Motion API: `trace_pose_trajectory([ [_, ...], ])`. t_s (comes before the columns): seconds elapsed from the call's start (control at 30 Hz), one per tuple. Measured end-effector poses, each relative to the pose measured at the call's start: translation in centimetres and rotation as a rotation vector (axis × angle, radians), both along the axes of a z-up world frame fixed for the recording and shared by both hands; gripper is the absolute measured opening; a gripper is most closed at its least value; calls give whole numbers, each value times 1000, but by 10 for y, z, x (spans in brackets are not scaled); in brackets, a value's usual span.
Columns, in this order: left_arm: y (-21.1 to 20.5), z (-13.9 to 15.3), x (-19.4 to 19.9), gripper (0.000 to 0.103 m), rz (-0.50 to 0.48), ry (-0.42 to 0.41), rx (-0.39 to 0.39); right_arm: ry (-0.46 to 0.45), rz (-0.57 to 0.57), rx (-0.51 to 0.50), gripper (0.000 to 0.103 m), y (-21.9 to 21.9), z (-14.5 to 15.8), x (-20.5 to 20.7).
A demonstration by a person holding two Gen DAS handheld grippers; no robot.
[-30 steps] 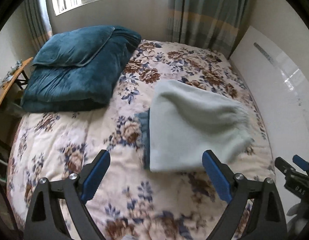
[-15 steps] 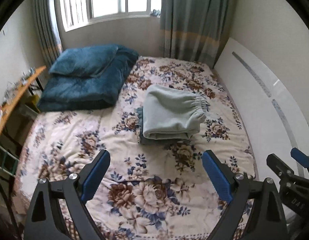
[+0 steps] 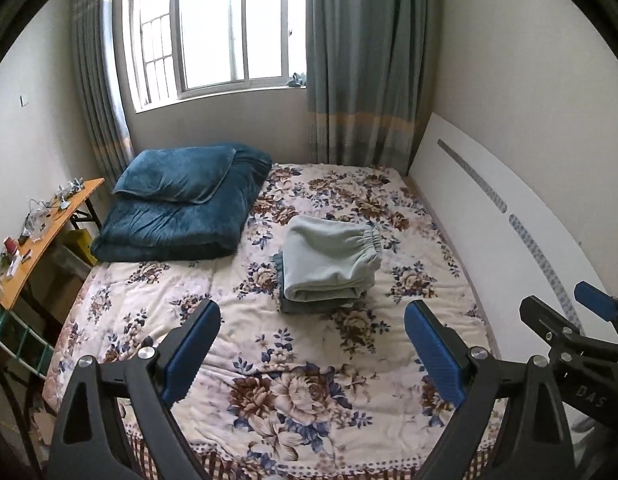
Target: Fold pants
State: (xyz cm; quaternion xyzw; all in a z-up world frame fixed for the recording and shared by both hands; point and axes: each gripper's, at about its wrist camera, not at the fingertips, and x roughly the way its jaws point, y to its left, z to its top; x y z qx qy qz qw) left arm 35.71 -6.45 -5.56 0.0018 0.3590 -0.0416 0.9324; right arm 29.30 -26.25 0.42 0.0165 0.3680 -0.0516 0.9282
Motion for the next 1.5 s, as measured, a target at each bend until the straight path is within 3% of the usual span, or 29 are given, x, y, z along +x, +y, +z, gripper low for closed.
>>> trace_pose_trajectory([
  [0.27, 4, 7, -18, 102, 36, -15, 2, -36, 25, -20, 97, 6, 26, -19],
  [0.6, 4, -9, -9, 102, 74, -10, 25, -6, 23, -2, 97, 0, 12, 7],
  [1.1, -1, -63, 67, 102, 124, 35, 102, 76, -1, -10, 97, -4, -68, 114],
  [1.5, -3, -93, 92, 102, 114, 96, 95, 128, -9, -21, 97, 1, -109, 154],
])
